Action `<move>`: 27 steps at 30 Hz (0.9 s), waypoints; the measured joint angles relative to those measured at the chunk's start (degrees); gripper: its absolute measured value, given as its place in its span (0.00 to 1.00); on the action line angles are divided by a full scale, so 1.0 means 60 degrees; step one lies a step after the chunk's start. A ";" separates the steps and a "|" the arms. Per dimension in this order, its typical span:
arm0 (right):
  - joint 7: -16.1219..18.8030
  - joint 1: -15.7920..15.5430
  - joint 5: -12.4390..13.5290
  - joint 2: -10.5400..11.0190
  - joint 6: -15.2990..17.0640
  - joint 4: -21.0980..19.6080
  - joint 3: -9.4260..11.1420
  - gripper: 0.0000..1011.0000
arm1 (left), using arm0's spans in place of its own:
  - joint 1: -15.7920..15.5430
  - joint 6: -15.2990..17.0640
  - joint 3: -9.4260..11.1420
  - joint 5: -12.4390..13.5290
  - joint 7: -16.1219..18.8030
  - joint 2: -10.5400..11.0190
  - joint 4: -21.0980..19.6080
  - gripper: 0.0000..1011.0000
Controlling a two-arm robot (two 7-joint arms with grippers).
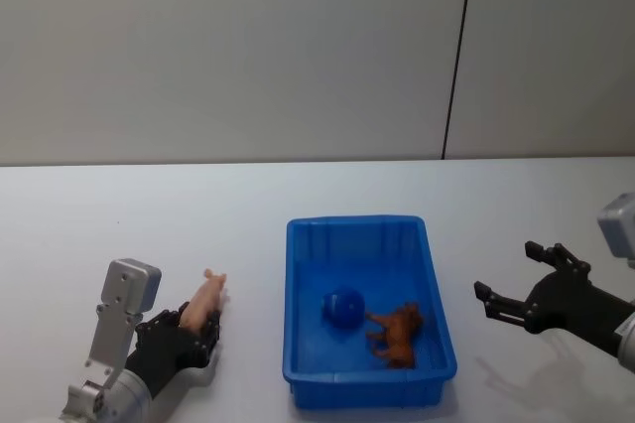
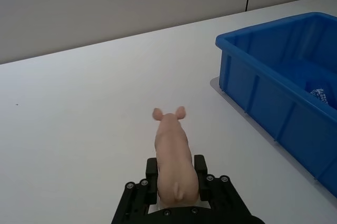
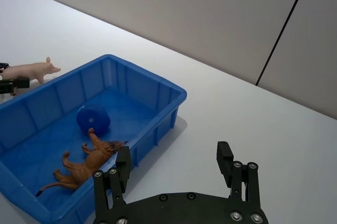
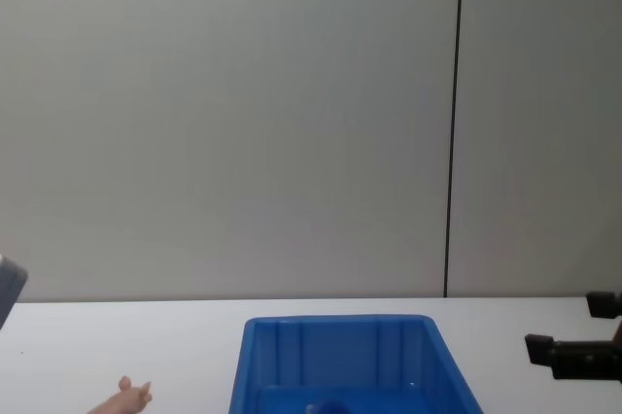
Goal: Pick up the two dolls from the table and place them into the box.
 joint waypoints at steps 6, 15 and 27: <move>0.0000 0.0000 0.0000 0.0000 0.0000 0.0000 0.0000 0.99 | -0.0086 -0.0042 -0.0033 0.0081 -0.0116 -0.0043 0.0082 0.39; 0.0000 0.0000 0.0000 0.0000 0.0000 0.0000 0.0000 0.99 | -0.0137 -0.0205 -0.0107 0.0246 -0.0154 -0.0033 -0.0222 0.39; 0.0000 0.0000 0.0000 0.0000 0.0000 0.0000 0.0000 0.99 | -0.0489 -0.0319 -0.0105 0.0738 -0.0588 -0.0235 -0.1012 0.39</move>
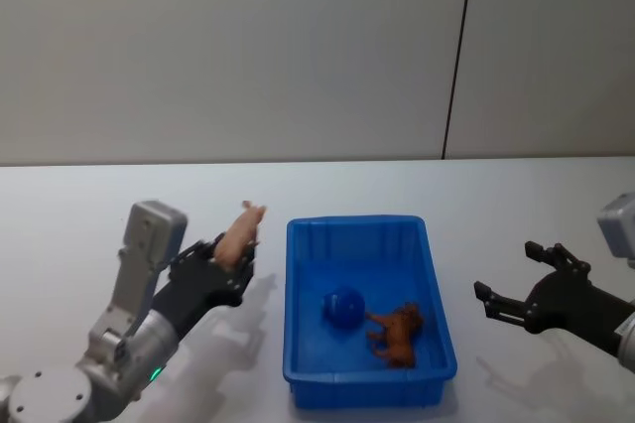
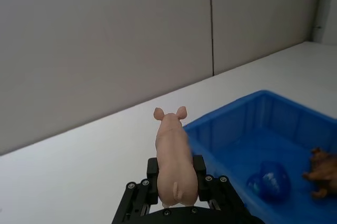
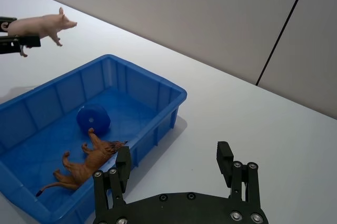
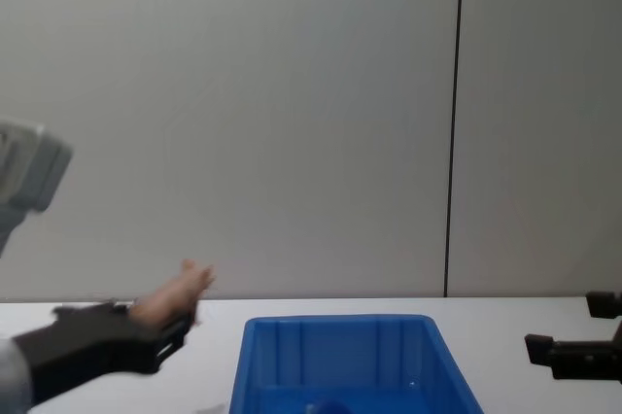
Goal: Pick up the two dolls from the table and place them into the box.
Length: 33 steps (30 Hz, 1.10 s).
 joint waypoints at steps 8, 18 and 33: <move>0.0000 0.0001 0.0000 0.0000 0.0000 0.0000 0.0000 0.99 | -0.0365 0.0076 0.0210 0.0382 -0.0461 -0.0402 -0.0215 0.39; 0.0000 0.0001 0.0000 0.0000 0.0000 0.0000 0.0000 0.99 | -0.0631 0.0122 0.0484 0.0667 -0.0881 -0.0826 -0.0266 0.67; 0.0000 0.0001 0.0000 -0.0001 0.0000 0.0001 0.0000 0.99 | -0.0670 -0.0187 0.0573 0.0765 -0.0974 -0.0975 -0.0421 0.99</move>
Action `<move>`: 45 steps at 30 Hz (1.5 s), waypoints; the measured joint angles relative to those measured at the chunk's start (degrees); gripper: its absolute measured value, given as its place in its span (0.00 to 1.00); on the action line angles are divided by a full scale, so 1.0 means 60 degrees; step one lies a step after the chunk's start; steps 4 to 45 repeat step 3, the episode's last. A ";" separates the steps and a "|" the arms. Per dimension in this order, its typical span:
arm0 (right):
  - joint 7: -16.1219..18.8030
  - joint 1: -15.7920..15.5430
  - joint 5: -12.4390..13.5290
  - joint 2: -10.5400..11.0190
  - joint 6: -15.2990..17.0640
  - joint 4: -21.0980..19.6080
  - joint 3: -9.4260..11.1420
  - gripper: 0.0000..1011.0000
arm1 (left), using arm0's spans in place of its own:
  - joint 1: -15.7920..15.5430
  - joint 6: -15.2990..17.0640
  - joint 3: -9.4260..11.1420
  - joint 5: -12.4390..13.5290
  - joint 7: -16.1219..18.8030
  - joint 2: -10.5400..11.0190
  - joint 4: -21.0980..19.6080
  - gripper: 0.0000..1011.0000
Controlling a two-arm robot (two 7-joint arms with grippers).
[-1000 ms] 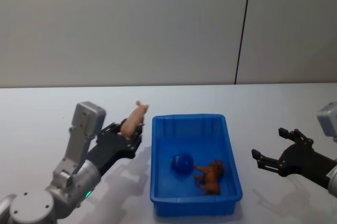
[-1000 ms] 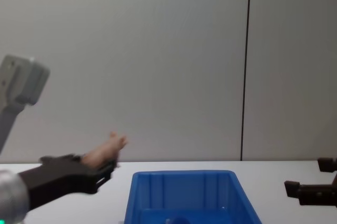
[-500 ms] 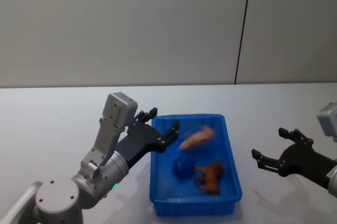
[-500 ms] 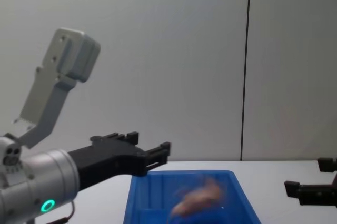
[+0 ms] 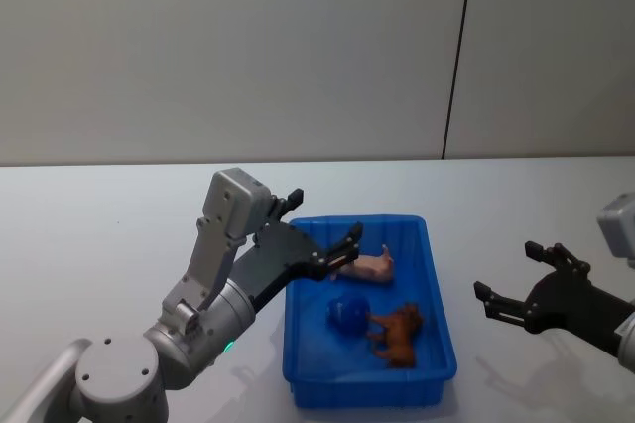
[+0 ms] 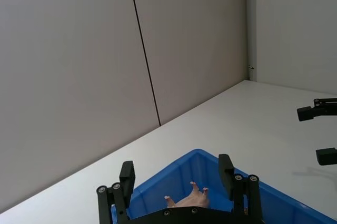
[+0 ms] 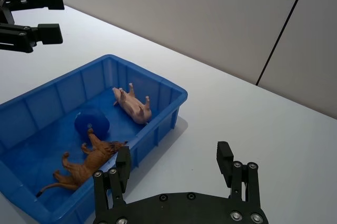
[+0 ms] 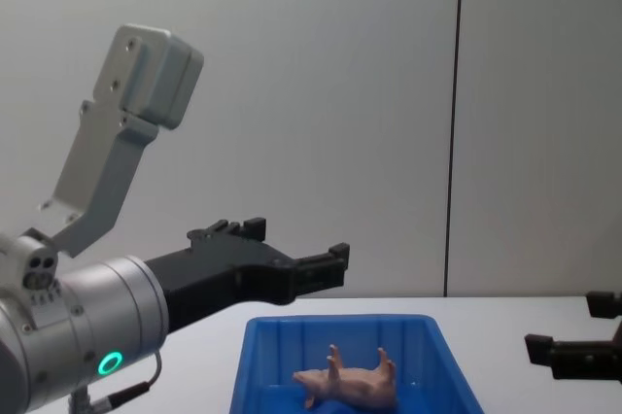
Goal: Pick up the two dolls from the table and place them into the box.
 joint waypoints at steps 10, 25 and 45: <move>0.0000 0.0000 0.0000 0.0000 -0.0001 0.0000 0.0001 0.99 | 0.0002 -0.0049 0.0003 0.0004 0.0000 -0.0008 -0.0026 0.99; 0.0000 0.0000 0.0000 0.0000 -0.0001 0.0000 0.0001 0.99 | 0.0002 -0.0049 0.0003 0.0004 0.0000 -0.0008 -0.0026 0.99; 0.0000 0.0000 0.0000 0.0000 -0.0001 0.0000 0.0001 0.99 | 0.0002 -0.0049 0.0003 0.0004 0.0000 -0.0008 -0.0026 0.99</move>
